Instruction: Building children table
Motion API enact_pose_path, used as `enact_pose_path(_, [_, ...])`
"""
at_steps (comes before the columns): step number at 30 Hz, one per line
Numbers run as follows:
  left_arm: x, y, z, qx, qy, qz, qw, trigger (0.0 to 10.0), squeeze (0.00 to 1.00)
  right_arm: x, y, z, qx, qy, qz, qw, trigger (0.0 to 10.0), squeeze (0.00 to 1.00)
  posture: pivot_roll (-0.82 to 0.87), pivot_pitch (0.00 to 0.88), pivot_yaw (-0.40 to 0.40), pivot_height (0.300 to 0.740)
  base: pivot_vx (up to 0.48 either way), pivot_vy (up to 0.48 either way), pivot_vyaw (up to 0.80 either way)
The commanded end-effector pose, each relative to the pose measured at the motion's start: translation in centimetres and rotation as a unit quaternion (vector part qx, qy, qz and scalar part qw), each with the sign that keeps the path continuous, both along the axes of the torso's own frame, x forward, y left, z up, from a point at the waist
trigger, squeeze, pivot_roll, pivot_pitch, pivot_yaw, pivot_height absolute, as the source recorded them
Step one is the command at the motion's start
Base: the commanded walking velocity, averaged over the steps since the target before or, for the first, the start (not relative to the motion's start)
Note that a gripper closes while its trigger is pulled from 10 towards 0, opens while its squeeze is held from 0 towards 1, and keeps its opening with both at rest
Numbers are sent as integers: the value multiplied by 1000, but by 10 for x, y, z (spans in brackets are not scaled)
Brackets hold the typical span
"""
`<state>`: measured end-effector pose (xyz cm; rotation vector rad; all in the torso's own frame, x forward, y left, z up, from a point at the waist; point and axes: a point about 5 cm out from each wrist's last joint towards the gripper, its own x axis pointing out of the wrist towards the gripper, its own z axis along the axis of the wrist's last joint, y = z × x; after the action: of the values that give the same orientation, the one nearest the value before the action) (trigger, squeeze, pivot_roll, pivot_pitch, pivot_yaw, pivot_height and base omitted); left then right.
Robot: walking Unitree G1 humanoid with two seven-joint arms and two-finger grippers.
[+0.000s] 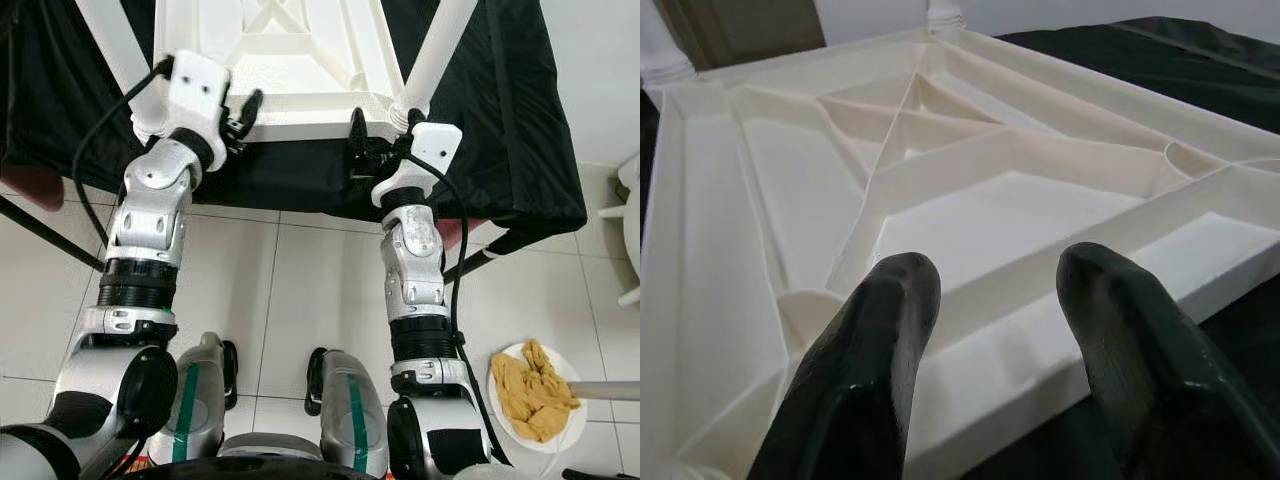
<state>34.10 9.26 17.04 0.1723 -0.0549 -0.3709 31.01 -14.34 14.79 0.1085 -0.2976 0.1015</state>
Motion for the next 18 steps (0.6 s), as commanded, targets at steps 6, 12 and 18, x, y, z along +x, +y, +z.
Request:
enact_pose_path(6, [-5,7,-13,-14,-4,19,1000,10000,0,3,1,0,-8,-5,-1,1000,10000,0,35,21,-45,740,0,0,0])
enact_pose_path(12, [-15,11,-23,3,-18,30,999,10000,0,1,-4,-4,-17,0,-3,1000,10000,0,35,35,-47,740,0,0,0])
enact_pose_path(18, [-19,14,-25,21,-33,39,998,10000,0,-1,-7,-6,-22,1,-6,1000,10000,0,34,38,-46,740,0,0,0])
